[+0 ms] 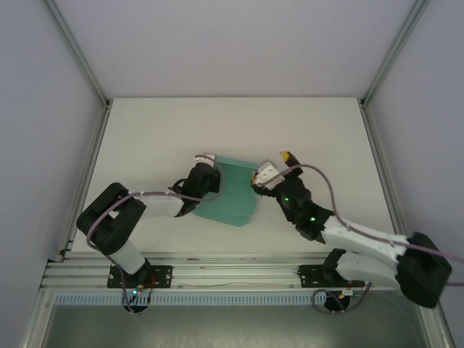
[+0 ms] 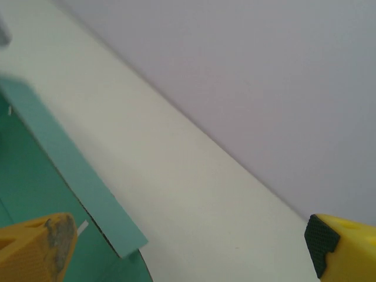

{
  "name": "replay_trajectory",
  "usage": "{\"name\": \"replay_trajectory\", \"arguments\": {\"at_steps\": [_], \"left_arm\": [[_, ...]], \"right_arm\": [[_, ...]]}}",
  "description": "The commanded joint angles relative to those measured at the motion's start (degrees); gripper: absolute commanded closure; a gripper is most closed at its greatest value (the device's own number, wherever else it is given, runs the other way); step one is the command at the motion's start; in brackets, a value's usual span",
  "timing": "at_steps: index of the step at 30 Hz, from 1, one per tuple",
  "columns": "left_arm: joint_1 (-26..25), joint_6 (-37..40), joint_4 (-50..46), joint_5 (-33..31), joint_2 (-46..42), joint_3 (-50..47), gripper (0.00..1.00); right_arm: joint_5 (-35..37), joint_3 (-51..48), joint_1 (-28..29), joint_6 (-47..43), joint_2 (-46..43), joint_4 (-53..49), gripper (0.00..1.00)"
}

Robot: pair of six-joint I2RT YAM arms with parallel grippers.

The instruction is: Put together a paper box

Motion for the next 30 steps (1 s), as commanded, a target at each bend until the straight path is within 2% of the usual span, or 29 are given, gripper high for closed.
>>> {"name": "replay_trajectory", "arguments": {"at_steps": [1,3,7,16,21,30], "left_arm": [[0.3,-3.9,-2.3,-0.8,-3.5,-1.9,1.00],[0.2,-4.6,-3.2,-0.5,-4.5,-2.3,1.00],[-0.2,-5.3,-5.5,-0.9,-5.5,-1.8,1.00],[-1.3,-5.8,-6.0,-0.9,-7.8,-2.7,1.00],[-1.6,-6.5,-6.1,-1.7,-9.0,-3.2,1.00],[-1.6,-7.7,-8.5,-1.5,-10.9,-2.0,1.00]], "right_arm": [[1.6,-0.5,-1.7,23.5,-8.9,-8.5,0.00],[0.8,-0.1,-2.3,30.8,-12.4,-11.4,0.00],[-0.3,1.9,-2.9,38.1,-13.0,-15.9,0.00],[0.9,15.4,-6.0,46.7,3.6,-32.0,0.00],[-3.7,16.6,-6.5,45.9,8.7,-31.8,0.00],[-13.9,14.2,-6.7,46.3,12.8,-28.0,0.02]]}}
